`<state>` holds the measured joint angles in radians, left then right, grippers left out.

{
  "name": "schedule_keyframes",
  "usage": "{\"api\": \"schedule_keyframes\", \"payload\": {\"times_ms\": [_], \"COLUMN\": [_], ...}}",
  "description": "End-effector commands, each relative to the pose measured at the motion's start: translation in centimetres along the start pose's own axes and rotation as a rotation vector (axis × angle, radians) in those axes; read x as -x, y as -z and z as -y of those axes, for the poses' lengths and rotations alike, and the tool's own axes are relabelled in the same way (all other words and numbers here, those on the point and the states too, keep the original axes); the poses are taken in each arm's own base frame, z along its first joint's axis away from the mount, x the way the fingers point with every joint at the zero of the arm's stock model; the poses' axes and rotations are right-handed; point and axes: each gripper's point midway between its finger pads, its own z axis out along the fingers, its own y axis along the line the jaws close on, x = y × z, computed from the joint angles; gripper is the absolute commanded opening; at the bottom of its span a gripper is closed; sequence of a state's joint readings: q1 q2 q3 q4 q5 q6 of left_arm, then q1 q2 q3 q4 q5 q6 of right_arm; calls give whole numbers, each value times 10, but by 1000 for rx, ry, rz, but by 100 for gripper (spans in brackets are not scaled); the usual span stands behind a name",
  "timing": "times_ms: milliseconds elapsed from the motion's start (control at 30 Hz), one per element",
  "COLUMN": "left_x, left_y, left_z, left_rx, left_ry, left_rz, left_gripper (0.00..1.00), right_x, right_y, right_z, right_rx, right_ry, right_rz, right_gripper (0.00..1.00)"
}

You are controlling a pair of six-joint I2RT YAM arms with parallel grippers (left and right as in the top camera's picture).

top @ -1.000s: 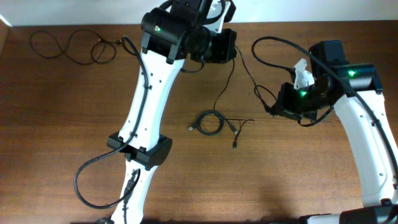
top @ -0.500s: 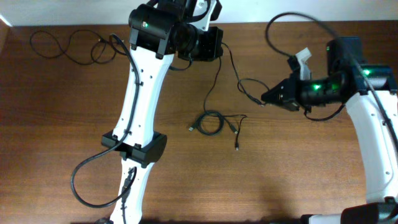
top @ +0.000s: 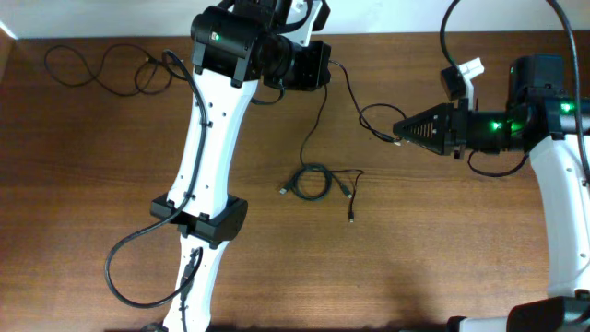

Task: Untangle cables

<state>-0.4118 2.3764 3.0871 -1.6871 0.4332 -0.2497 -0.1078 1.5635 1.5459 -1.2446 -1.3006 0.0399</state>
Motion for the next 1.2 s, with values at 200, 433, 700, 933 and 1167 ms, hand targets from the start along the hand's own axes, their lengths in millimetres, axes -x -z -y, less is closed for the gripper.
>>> {"api": "schedule_keyframes", "payload": {"times_ms": [200, 433, 700, 933, 1167], "left_x": [-8, -22, -19, -12, -16], "left_y": [14, 20, 17, 10, -7], "left_z": [38, 78, 70, 43, 29], "left_rx": [-128, -344, -290, -118, 14], "left_ry": [-237, -272, -205, -137, -133], "left_rz": [7, -34, -35, -10, -30], "left_gripper": [99, 99, 99, 96, 95], "right_x": [0, 1, 3, 12, 20], "right_y": [0, -3, -1, 16, 31], "right_z": [-33, -11, -20, -17, -8], "right_rx": [206, 78, 129, 132, 104], "right_ry": [142, 138, 151, 145, 73], "right_rz": [-2, -3, 6, 59, 107], "right_gripper": [4, 4, 4, 4, 4]}}
